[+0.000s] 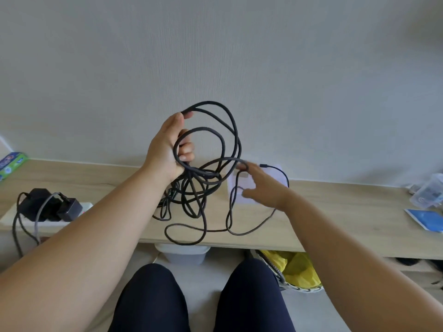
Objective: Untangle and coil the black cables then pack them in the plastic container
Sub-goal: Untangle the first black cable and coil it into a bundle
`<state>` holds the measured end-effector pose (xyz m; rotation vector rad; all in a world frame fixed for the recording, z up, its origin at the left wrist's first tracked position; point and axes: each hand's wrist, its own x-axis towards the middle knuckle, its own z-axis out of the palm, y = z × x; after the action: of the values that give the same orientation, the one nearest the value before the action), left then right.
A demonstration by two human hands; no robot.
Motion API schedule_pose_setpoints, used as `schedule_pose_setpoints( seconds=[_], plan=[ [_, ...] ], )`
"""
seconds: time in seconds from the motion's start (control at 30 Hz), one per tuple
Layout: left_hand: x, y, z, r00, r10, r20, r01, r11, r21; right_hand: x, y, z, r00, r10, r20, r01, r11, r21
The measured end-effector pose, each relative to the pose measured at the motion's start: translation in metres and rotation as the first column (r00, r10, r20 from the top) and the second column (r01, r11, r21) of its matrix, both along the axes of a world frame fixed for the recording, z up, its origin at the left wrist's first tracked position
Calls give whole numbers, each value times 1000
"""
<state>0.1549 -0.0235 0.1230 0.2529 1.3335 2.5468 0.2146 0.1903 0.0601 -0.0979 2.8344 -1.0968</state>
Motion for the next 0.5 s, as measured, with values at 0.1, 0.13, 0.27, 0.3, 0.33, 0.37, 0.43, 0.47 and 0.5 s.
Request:
schedule_pose_setpoints(
  seconds=[0.1, 0.13, 0.27, 0.3, 0.33, 0.37, 0.43, 0.47, 0.5],
  plan=[
    [-3, 5, -3, 997, 75, 28, -76, 997, 14, 1, -11, -9, 983, -136, 124, 165, 948, -273],
    [-6, 6, -5, 990, 127, 60, -127, 992, 5, -1, -13, -6, 966, -214, 145, 254, 890, -379],
    [-21, -5, -18, 914, 299, 275, -275, 953, -125, -11, -6, 13, 919, -384, 86, 375, 789, -487],
    [-22, -8, -22, 910, 270, 314, -241, 962, -126, -15, -6, 17, 918, -392, 63, 372, 792, -484],
    [-23, -9, -26, 914, 230, 335, -195, 972, -134, -17, -6, 21, 918, -396, 37, 364, 800, -478],
    [-23, -9, -30, 922, 200, 331, -150, 974, -171, -19, -8, 25, 917, -399, 16, 358, 805, -473],
    [-20, -4, -38, 959, 160, 232, -73, 936, -343, -24, -12, 33, 922, -388, -10, 340, 821, -458],
    [-18, -1, -41, 978, 143, 152, -55, 880, -471, -25, -16, 37, 929, -370, -17, 323, 832, -451],
    [-15, 3, -43, 992, 108, 65, -48, 800, -597, -26, -20, 40, 937, -350, -20, 306, 844, -441]
  ],
)
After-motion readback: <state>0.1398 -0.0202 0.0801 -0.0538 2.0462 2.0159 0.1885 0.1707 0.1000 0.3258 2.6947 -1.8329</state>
